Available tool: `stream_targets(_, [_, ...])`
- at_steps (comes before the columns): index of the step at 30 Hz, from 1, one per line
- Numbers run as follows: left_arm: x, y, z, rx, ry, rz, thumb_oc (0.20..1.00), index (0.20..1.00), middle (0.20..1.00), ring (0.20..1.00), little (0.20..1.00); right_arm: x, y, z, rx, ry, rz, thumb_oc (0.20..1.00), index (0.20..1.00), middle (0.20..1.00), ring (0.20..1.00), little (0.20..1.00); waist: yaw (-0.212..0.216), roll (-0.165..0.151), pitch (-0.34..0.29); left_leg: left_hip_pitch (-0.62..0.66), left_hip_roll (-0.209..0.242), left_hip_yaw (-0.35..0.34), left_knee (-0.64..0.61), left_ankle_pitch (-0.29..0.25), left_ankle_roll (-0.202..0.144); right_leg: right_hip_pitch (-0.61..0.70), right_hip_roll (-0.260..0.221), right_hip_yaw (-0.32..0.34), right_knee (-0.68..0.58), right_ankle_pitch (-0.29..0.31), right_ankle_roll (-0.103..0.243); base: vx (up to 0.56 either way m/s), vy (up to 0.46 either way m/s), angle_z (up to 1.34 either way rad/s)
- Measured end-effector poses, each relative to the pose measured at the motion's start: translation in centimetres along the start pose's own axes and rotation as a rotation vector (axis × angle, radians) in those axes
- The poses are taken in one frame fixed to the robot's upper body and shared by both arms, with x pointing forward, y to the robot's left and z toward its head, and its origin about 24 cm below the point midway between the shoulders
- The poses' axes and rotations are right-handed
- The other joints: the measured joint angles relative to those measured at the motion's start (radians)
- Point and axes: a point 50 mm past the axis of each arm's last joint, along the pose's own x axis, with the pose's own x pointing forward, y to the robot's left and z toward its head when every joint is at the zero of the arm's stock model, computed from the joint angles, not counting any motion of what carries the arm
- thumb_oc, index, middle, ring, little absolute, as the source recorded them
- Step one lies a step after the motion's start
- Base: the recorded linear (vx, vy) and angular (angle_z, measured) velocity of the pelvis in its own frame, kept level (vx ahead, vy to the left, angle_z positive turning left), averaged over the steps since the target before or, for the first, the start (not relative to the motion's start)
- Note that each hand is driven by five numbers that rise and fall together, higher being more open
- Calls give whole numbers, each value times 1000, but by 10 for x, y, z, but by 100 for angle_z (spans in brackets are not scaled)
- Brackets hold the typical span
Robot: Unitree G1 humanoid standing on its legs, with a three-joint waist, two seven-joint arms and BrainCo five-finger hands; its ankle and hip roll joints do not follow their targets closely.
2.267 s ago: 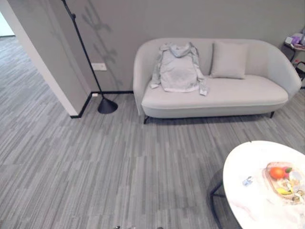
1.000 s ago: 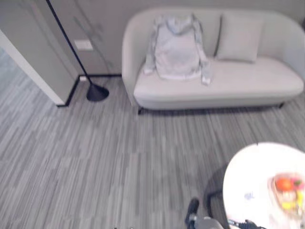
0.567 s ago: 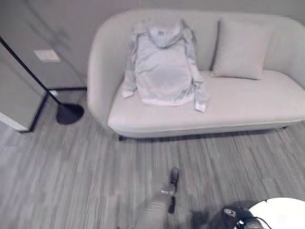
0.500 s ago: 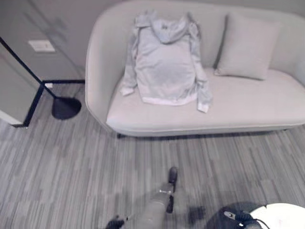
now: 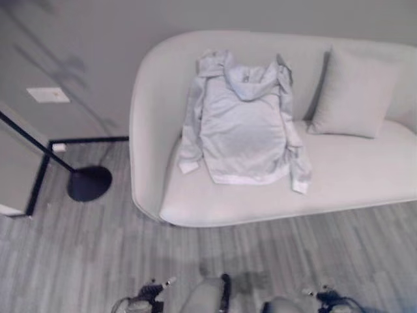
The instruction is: Hang the clothes on the sofa on the clothes rack.
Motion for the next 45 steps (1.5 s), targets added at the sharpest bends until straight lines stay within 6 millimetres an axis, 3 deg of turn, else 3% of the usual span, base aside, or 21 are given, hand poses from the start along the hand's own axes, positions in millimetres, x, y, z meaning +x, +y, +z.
stream_targets(1, [0,-5,5,-7,-16,-10,1000,1000,1000,1000,1000,0,-3,-2,-1,2,-8,1000,1000,1000,1000,1000,-10,26,8,52,2,-23,-79,39,-26,2,42,-31,-142,3,-6,315,-63,41])
stream_targets(3, [1,-15,18,-23,-56,-30,1000,1000,1000,1000,1000,1,-9,3,-7,-11,-23,1000,1000,1000,1000,1000,-25,34,47,93,14,-35,-121,8,-277,-35,110,-13,-367,38,-25,364,-53,73])
stream_targets(4, [2,-12,24,-27,-71,-22,1000,1000,1000,1000,1000,0,-9,0,-6,-7,-23,1000,1000,1000,1000,1000,-65,21,31,126,24,-1,-168,19,-113,-54,94,-1,-553,120,69,371,-27,86])
stream_targets(5, [1,-14,17,-25,-51,-22,1000,1000,1000,1000,1000,0,-10,-2,-6,2,-27,1000,1000,1000,1000,1000,-68,-2,44,210,-26,-22,-242,46,-24,-90,80,33,-598,167,89,367,-25,144])
stream_targets(8, [1,-27,18,-35,-51,-48,1000,1000,1000,1000,1000,2,-22,-5,18,37,-63,1000,1000,1000,1000,1000,-111,29,48,332,-16,-73,-278,38,-35,-148,179,78,-710,236,61,614,-222,79])
stream_targets(9, [0,-26,12,-39,-30,-41,1000,1000,1000,1000,1000,3,-20,3,9,11,-58,1000,1000,1000,1000,1000,-107,20,48,334,-34,-79,-227,26,-65,-64,159,97,-708,279,-16,255,-141,30])
stream_targets(10, [2,-16,14,-37,-29,-18,1000,1000,1000,1000,1000,2,-13,3,1,15,-38,1000,1000,1000,1000,1000,-97,-76,65,309,-115,-58,-89,8,-179,49,55,132,-711,357,-60,316,-198,26])
stream_targets(11, [2,-15,19,-26,-55,-19,1000,1000,1000,1000,1000,4,-10,8,10,22,-36,1000,1000,1000,1000,1000,-78,-103,81,241,-113,-42,16,-62,-176,63,25,142,-709,376,-40,267,-175,122])
stream_targets(12, [3,-9,41,2,-139,-8,1000,1000,1000,1000,1000,4,-8,16,53,-8,-42,1000,1000,1000,1000,1000,-96,-148,91,122,-18,-51,-47,-72,-179,52,-56,117,-637,352,-26,379,-260,145])
stream_targets(14, [1,-16,37,35,-149,-29,1000,1000,1000,1000,1000,7,-30,35,57,-79,-91,1000,1000,1000,1000,1000,-74,-51,91,101,240,-59,-344,255,-223,7,6,73,-493,216,73,253,-199,34])
stream_targets(15, [0,-11,19,38,-93,-19,1000,1000,1000,1000,1000,8,-32,53,61,-126,-94,1000,1000,1000,1000,1000,-30,-46,92,143,252,-100,-344,173,-248,38,33,77,-556,214,79,184,-174,-123])
stream_targets(17, [1,0,12,35,-48,9,1000,1000,1000,1000,1000,7,-32,59,50,-158,-91,1000,1000,1000,1000,1000,-81,-89,82,135,186,-105,-318,165,-243,159,-4,18,-705,270,68,182,-167,-11])
stream_targets(19, [1,-7,20,21,-89,-7,1000,1000,1000,1000,1000,8,-37,44,39,-95,-107,1000,1000,1000,1000,1000,-89,-45,85,187,198,-121,-315,168,-239,159,-8,20,-591,251,88,113,-123,3])
stream_targets(20, [1,-5,29,6,-113,0,1000,1000,1000,1000,1000,7,-32,46,29,-114,-86,1000,1000,1000,1000,1000,-85,-8,65,162,239,-124,-244,166,-242,172,93,20,-650,135,93,140,-152,-45])
stream_targets(21, [2,6,33,-11,-114,30,1000,1000,1000,1000,1000,7,-24,41,30,-102,-68,1000,1000,1000,1000,1000,-110,-56,53,117,203,-123,-170,176,-261,246,107,32,-710,289,43,66,-67,-31])
stream_targets(23, [2,0,37,-33,-138,17,1000,1000,1000,1000,1000,6,-29,20,16,-35,-85,1000,1000,1000,1000,1000,-107,-72,41,71,159,-125,-26,178,-269,292,84,12,-713,257,1,138,-83,20])
stream_targets(27, [-2,-22,6,-16,-53,-39,1000,1000,1000,1000,1000,1,-35,-15,-13,54,-99,1000,1000,1000,1000,1000,-106,-45,-52,61,187,-78,-33,263,-213,253,109,44,-716,219,60,127,-26,11])
stream_targets(30, [-1,-21,14,-11,-81,-36,1000,1000,1000,1000,1000,3,-40,-6,0,37,-115,1000,1000,1000,1000,1000,-101,-96,-29,12,153,-16,-36,167,-263,248,93,9,-714,162,-51,117,-7,51])
stream_targets(33, [-2,-25,7,26,-63,-58,1000,1000,1000,1000,1000,4,-43,-1,5,19,-128,1000,1000,1000,1000,1000,-74,-80,-17,-38,46,-50,-200,193,-230,234,94,-22,-721,153,-35,75,20,34])
stream_targets(38, [-9,-15,-39,39,77,-35,1000,1000,1000,1000,1000,0,-32,-18,7,63,-100,1000,1000,1000,1000,1000,-45,-55,-9,51,15,6,-351,241,-190,264,89,47,-721,148,-2,183,91,-17])
stream_targets(45, [-8,-5,-36,48,61,-13,1000,1000,1000,1000,1000,-4,-7,-33,16,106,-36,1000,1000,1000,1000,1000,-47,-65,-57,69,-14,41,-351,247,-181,269,57,94,-721,142,29,58,91,-12])
